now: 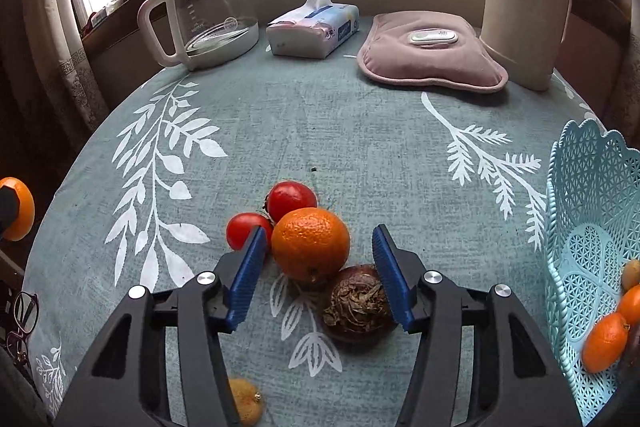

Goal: Organize fruits
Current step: 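Grasp a small mandarin with the right tool while the left tool holds the large orange, then carry the mandarin into the basket and open the right tool while the left tool holds the orange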

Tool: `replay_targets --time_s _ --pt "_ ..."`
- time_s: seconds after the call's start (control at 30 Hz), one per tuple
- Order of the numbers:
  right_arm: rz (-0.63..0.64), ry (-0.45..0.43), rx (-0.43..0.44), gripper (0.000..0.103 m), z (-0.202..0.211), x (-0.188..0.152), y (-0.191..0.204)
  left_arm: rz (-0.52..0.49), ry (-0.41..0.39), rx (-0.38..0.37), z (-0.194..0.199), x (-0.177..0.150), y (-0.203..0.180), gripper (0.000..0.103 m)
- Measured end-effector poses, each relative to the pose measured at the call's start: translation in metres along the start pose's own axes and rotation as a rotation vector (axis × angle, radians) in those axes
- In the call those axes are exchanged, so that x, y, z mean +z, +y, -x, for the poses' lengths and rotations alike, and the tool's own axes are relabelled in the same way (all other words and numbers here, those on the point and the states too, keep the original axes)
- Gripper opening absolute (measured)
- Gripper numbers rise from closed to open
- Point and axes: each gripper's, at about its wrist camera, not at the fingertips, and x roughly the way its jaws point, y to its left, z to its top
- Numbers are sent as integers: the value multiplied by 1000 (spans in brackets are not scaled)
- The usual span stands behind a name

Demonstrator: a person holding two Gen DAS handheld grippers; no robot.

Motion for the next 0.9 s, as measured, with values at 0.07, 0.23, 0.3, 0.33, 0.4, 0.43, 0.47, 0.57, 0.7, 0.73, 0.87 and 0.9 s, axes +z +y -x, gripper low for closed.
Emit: replay_targets --time_s 0.07,0.23,0.3,0.33,0.4,0.43,0.47,0.57,0.7,0.73,0.87,0.9 --pt "15 1 9 47 0 1 2 0 4 1 -1 0 0 46" --pt "64 13 33 41 5 -3 14 -4 10 -1 -3 -1 -1 46" --pt "83 16 50 41 10 -8 19 -4 9 0 -2 -2 -1 46" --pt "92 19 61 41 13 -10 22 -3 9 1 -2 -1 -1 46" --pt "118 25 80 41 18 -17 29 0 7 2 -1 -1 -1 46" --pt "130 27 88 41 21 -21 33 1 6 2 -1 -1 -1 46" --pt "139 24 93 41 24 -24 37 1 5 1 0 -1 -1 46" --pt "126 8 117 41 32 -26 40 -3 3 0 1 -1 -2 46" --pt "83 -31 143 41 52 -20 36 -4 2 -2 1 -2 -2 46" --pt "71 -43 148 41 57 -17 33 -3 1 -3 1 -1 -2 46" --pt "34 -83 145 41 76 -11 22 -5 1 -5 2 -2 -2 46" --pt "21 -88 146 41 79 -11 18 -7 2 -6 2 -2 -3 46"
